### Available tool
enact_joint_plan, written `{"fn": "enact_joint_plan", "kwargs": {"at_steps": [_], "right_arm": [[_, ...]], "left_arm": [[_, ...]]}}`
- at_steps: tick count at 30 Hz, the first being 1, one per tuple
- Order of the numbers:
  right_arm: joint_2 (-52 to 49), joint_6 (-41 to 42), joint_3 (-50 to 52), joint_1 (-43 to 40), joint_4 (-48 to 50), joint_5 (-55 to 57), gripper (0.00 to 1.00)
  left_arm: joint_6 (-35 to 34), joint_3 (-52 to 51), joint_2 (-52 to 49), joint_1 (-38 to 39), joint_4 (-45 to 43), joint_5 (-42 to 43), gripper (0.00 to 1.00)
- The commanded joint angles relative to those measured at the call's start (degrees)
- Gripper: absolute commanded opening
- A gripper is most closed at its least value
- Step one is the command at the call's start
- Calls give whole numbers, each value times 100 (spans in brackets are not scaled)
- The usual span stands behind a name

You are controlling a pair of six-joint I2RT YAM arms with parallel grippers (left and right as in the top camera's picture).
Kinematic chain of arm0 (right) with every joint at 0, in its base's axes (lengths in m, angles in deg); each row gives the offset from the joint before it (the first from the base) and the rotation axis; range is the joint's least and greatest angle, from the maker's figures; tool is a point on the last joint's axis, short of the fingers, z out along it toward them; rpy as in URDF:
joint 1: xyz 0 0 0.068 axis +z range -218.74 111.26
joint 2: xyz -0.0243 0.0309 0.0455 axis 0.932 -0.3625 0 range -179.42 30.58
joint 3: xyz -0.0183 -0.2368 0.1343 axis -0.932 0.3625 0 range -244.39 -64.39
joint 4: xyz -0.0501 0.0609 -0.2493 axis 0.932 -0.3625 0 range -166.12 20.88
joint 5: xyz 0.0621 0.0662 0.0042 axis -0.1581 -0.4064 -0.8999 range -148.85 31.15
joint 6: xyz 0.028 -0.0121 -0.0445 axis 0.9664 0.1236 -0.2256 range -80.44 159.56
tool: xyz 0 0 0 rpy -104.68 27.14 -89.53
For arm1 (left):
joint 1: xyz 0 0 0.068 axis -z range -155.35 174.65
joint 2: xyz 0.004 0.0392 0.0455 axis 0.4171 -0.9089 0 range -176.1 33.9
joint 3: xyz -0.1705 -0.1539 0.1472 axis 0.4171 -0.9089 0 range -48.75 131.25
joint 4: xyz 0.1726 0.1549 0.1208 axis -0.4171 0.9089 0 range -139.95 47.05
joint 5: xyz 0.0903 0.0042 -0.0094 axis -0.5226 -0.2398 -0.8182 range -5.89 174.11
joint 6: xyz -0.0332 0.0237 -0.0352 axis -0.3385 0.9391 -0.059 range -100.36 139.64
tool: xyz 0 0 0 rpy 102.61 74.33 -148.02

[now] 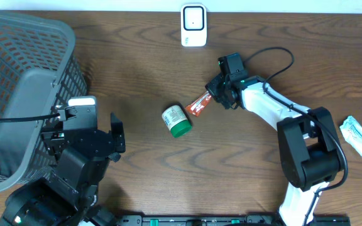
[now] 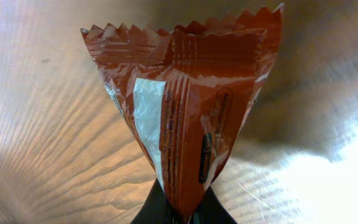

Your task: Scan the item barcode

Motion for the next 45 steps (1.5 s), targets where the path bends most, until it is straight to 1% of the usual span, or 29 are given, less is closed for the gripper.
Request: {"fn": "enact_joint_plan", "kwargs": {"at_steps": [1,7,9,11,14,17,21,22,23,25,27,30,34,36,37,39,41,42,44,45], "right_arm": [[457,-1410,33,-105,153,72,1],[1152,-2752,33,-94,227,-111,1],[1322,-3484,33,-81,203,-356,1],[1360,-3816,33,-79,46,-640,1],[1322,-3639,50,-79,-553,-944,1],[1292,-3287,81,-79,-1432,-944,1],[1292,-3027,87,-70,-2153,-1064,3],[1292,-3027,87,-61,-2282,-1084,6],[1292,-3029,87,-50,-2382,-1075,13],[1292,-3027,90,-44,-2540,-927,28],[1290,-3027,96,-46,-2667,-632,36],[1290,-3027,114,-46,-2774,-269,50],[1290,-3027,120,-55,-2806,-144,55],[1287,-3056,129,-61,-2798,-114,61],[1276,-3165,157,-76,-2741,-98,65],[1259,-3563,247,-114,-2575,-127,69],[1250,-3698,352,-153,-2459,-120,68],[1250,-3694,387,-170,-2417,-122,66],[1250,-3613,376,-170,-2376,-85,54],[1250,-3515,341,-151,-2393,22,51]], "left_arm": [[-24,37,20,-17,13,-70,98],[-24,37,20,-17,13,-70,98],[-26,37,20,-20,13,-70,98],[-26,37,20,-17,13,-70,98],[-24,37,20,-20,13,-70,98],[-24,37,20,-20,13,-70,98],[-24,37,20,-20,13,-70,98],[-24,37,20,-20,13,-70,98],[-24,37,20,-20,13,-70,98],[-24,37,20,-20,13,-70,98],[-24,37,20,-20,13,-70,98],[-24,37,20,-20,13,-70,98],[-24,37,20,-20,13,-70,98],[-24,37,20,-20,13,-70,98],[-24,37,20,-20,13,-70,98],[-26,37,20,-20,13,-70,98],[-24,37,20,-20,13,-70,98],[-26,37,20,-20,13,-70,98],[-24,37,20,-20,13,-70,98],[-26,37,20,-17,13,-70,98]]}}
